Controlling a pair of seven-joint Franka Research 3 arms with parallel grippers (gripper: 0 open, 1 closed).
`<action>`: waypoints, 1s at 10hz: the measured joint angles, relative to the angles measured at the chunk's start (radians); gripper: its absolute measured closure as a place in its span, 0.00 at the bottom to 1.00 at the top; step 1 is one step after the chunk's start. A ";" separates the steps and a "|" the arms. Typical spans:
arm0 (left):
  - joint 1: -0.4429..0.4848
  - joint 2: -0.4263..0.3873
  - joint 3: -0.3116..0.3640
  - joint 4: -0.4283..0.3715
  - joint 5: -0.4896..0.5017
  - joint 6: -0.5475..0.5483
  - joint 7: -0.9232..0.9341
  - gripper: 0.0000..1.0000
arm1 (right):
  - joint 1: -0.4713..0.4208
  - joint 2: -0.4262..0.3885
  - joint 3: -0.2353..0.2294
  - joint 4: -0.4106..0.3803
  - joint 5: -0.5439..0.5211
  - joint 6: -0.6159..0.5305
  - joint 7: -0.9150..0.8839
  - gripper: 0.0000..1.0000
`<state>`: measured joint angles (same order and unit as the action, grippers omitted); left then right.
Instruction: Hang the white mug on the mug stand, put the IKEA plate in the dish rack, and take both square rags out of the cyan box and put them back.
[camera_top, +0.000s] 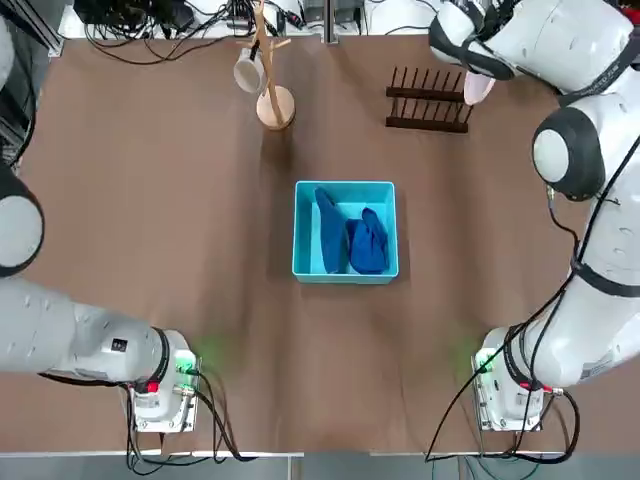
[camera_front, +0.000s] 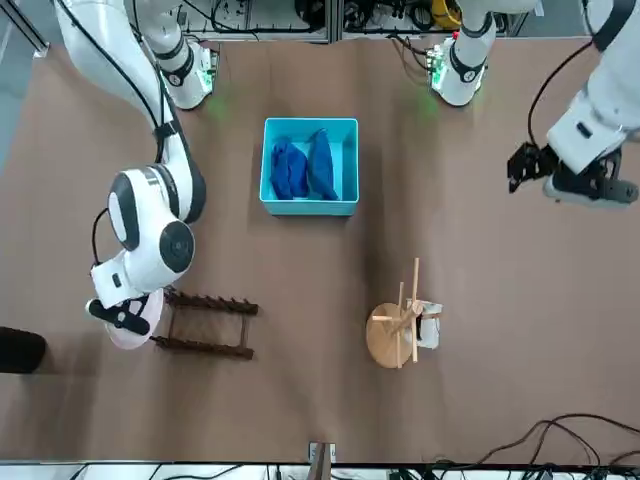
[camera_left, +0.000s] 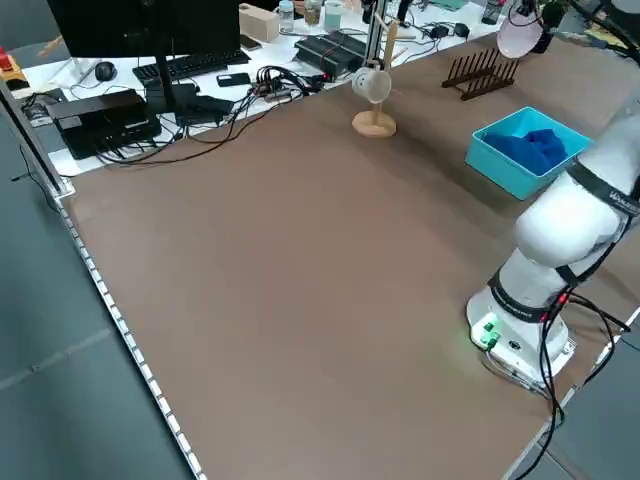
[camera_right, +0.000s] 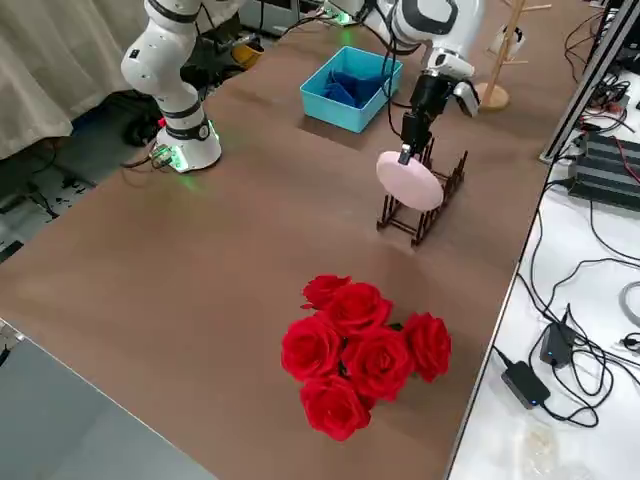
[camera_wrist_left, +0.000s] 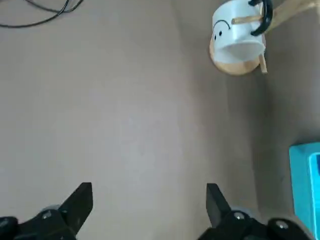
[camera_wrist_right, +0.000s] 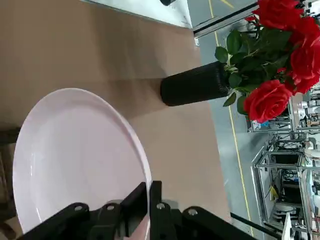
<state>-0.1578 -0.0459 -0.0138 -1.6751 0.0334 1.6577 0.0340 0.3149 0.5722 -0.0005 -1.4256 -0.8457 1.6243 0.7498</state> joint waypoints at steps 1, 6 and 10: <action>-0.002 -0.014 0.000 -0.001 -0.004 -0.019 0.000 0.00 | 0.013 0.010 0.000 0.000 -0.002 0.000 0.020 0.92; -0.022 -0.021 -0.070 -0.046 -0.067 -0.029 -0.070 0.00 | 0.052 0.031 -0.001 0.000 -0.012 -0.008 0.052 0.92; -0.029 -0.018 -0.279 -0.244 -0.074 0.076 -0.167 0.00 | 0.070 0.063 -0.001 0.000 -0.021 -0.008 0.101 0.92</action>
<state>-0.1864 -0.0642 -0.2928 -1.9194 -0.0409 1.7339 -0.1329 0.3848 0.6350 -0.0015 -1.4255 -0.8667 1.6163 0.8504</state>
